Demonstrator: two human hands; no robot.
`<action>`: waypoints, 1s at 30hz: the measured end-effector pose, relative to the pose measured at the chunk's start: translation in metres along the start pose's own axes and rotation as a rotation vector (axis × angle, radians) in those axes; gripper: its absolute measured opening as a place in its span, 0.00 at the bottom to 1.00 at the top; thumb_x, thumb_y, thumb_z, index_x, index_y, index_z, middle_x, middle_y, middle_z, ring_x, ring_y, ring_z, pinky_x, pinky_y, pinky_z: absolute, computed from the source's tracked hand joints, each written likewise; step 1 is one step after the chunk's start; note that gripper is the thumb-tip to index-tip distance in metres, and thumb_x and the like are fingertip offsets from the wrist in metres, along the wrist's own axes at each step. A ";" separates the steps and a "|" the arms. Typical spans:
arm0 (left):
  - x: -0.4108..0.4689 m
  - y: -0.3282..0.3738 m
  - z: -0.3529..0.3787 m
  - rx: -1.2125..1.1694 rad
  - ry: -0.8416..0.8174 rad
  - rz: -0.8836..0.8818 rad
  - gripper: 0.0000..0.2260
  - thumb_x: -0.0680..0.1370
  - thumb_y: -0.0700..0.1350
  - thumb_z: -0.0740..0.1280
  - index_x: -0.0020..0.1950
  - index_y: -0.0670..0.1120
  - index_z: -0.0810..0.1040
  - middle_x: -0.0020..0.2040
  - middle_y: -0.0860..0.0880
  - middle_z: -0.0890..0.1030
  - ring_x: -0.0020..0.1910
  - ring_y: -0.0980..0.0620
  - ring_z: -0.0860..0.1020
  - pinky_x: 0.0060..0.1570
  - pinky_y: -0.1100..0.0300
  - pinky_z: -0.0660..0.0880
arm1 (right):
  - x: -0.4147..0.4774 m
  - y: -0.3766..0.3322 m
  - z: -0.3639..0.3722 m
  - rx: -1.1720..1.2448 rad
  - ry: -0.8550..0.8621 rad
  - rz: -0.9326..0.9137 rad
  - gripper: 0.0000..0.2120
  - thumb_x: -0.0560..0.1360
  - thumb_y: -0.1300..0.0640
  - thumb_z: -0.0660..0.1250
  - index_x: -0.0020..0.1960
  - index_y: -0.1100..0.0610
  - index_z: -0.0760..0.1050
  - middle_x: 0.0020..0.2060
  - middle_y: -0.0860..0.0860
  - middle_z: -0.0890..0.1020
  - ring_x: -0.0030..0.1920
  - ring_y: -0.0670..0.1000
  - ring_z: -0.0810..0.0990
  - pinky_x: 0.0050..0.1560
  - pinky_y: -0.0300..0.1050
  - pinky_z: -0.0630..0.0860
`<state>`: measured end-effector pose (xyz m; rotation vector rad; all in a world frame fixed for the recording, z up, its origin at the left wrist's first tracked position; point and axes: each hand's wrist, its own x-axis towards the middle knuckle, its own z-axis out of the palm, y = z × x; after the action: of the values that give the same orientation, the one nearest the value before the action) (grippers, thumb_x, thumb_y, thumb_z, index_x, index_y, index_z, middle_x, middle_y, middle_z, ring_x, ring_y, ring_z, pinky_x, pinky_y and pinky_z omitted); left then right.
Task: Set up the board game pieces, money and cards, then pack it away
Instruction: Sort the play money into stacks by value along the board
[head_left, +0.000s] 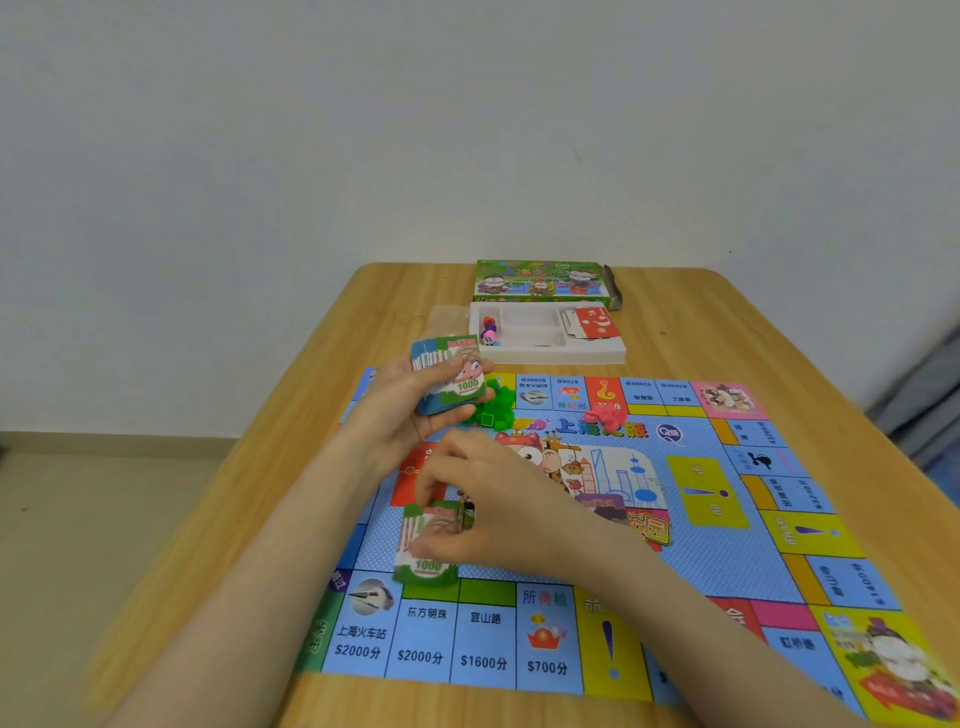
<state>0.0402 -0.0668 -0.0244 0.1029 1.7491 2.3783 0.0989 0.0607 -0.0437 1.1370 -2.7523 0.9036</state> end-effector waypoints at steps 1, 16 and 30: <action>0.000 0.000 0.000 -0.001 -0.001 -0.001 0.05 0.78 0.39 0.64 0.52 0.43 0.78 0.44 0.48 0.86 0.39 0.52 0.84 0.31 0.66 0.79 | 0.000 0.000 0.001 -0.007 -0.026 -0.023 0.16 0.68 0.48 0.74 0.50 0.55 0.76 0.49 0.48 0.73 0.49 0.47 0.69 0.50 0.45 0.70; 0.003 -0.001 -0.002 0.004 0.001 -0.011 0.06 0.78 0.39 0.64 0.53 0.43 0.78 0.44 0.49 0.86 0.39 0.52 0.84 0.31 0.66 0.79 | -0.002 0.001 0.004 -0.145 -0.019 -0.100 0.28 0.68 0.36 0.69 0.59 0.53 0.72 0.54 0.46 0.73 0.51 0.44 0.69 0.52 0.41 0.64; 0.001 -0.003 0.003 0.149 -0.102 -0.069 0.14 0.66 0.43 0.71 0.50 0.44 0.79 0.38 0.51 0.84 0.33 0.56 0.82 0.27 0.65 0.77 | 0.006 0.022 -0.009 0.067 0.700 0.284 0.13 0.76 0.58 0.65 0.60 0.56 0.70 0.49 0.47 0.69 0.42 0.39 0.68 0.41 0.31 0.68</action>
<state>0.0404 -0.0633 -0.0268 0.1786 1.8482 2.1537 0.0788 0.0739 -0.0455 0.3188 -2.3186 1.1509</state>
